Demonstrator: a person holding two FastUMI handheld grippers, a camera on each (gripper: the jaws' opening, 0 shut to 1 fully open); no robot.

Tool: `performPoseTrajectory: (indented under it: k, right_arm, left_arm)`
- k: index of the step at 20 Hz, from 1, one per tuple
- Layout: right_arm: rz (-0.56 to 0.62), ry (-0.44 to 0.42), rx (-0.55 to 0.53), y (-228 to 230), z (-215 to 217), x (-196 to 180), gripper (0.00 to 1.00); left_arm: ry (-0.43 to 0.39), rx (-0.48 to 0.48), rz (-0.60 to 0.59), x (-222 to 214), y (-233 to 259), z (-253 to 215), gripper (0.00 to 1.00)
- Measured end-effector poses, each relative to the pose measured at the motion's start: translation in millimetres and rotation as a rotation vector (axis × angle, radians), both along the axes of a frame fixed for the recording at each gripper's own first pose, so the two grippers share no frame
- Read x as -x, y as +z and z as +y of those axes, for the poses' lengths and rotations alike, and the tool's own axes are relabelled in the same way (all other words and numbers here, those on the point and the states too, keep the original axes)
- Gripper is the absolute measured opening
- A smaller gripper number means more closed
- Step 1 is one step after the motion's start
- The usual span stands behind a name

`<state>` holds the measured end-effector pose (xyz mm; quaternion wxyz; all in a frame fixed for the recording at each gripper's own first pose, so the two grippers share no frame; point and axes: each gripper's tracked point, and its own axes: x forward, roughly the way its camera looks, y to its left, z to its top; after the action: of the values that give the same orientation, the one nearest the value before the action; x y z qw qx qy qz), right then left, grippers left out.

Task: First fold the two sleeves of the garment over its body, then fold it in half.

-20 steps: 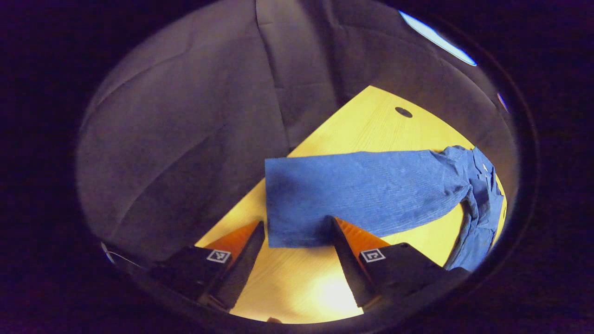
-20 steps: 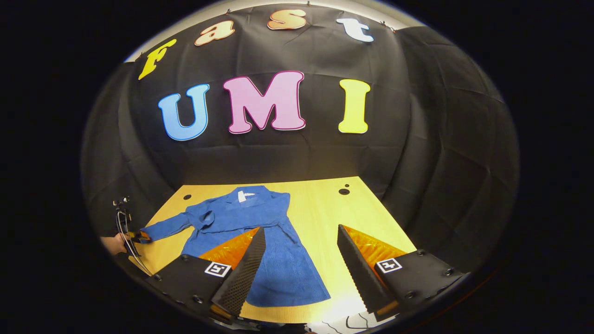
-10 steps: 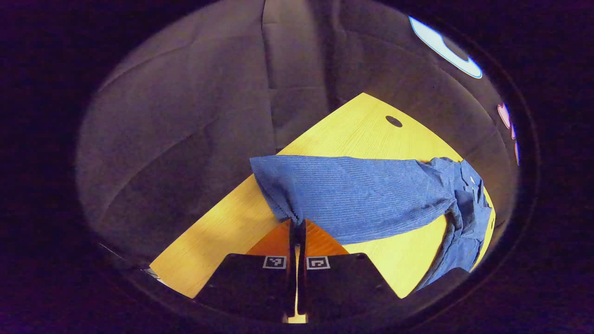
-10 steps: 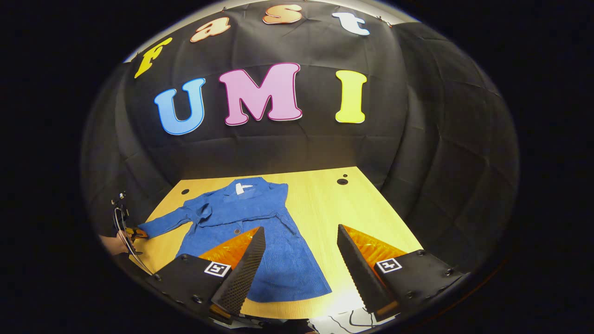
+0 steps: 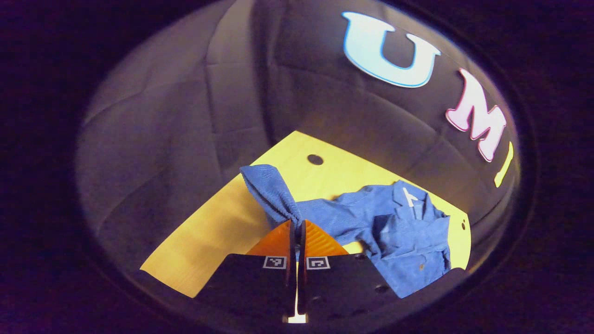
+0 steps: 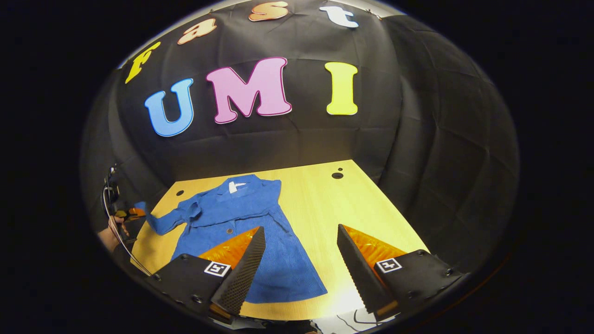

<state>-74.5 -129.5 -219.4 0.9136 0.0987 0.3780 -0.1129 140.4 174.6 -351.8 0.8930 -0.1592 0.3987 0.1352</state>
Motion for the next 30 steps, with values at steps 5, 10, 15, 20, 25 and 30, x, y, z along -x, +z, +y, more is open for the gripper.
performPoseTrajectory:
  k: [5,10,15,20,25,30]
  right_arm:
    - [0.032,-0.045,-0.035,-15,-17,16,0.98]
    - [0.056,-0.105,-0.04,-26,-54,35,0.98]
    - [0.057,-0.151,-0.066,-38,-84,38,0.98]
    - [0.073,-0.12,-0.099,-62,-84,32,0.98]
    - [0.12,-0.015,-0.154,-102,-51,19,0.98]
    - [0.222,0.094,-0.183,-142,-22,23,0.98]
  left_arm:
    - [-0.24,0.028,-0.091,-65,42,-151,0.0]
    - [-0.405,0.121,-0.074,-107,26,-312,0.0]
    - [-0.464,0.213,-0.065,-136,1,-434,0.01]
    - [-0.402,0.27,-0.167,-154,10,-463,0.84]
    - [-0.399,0.09,-0.205,-110,33,-387,0.85]
    - [-0.409,-0.092,-0.12,-1,38,-285,0.85]
